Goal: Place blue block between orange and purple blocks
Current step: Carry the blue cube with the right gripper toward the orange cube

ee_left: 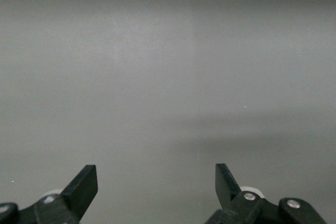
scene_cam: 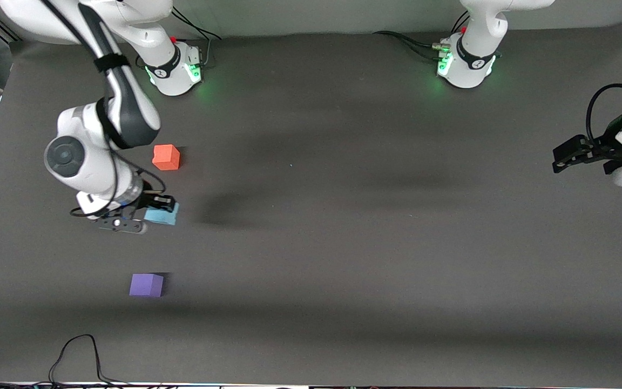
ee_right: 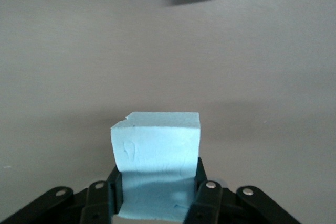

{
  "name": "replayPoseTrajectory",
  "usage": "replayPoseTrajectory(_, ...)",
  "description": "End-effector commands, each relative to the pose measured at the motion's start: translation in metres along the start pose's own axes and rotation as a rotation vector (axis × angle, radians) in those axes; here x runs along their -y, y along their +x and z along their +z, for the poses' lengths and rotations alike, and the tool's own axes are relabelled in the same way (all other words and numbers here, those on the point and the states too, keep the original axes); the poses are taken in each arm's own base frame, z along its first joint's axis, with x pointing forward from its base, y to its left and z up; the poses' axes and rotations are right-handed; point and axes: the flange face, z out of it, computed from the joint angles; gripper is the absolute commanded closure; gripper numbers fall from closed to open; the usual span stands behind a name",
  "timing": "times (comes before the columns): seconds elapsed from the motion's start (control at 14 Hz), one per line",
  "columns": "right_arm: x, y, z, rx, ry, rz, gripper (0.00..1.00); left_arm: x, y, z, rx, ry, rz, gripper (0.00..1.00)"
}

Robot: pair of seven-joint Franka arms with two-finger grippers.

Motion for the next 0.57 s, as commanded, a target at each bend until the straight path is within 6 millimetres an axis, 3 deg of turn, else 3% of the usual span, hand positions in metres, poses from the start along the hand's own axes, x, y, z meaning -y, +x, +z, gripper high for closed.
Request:
replayPoseTrajectory(0.0, -0.036, -0.016, 0.046, -0.032, 0.021, -0.043, 0.66, -0.003, 0.002, -0.005, -0.013, 0.005, 0.008, 0.00)
replayPoseTrajectory(0.29, -0.054, -0.018, 0.088, -0.021, 0.013, -0.027, 0.63, -0.002, 0.002, -0.004, -0.009, 0.003, 0.010, 0.00)
replayPoseTrajectory(0.5, -0.054, -0.024, 0.113, -0.050, 0.018, -0.025, 0.59, -0.004, 0.002, -0.003, -0.004, 0.003, 0.014, 0.00)
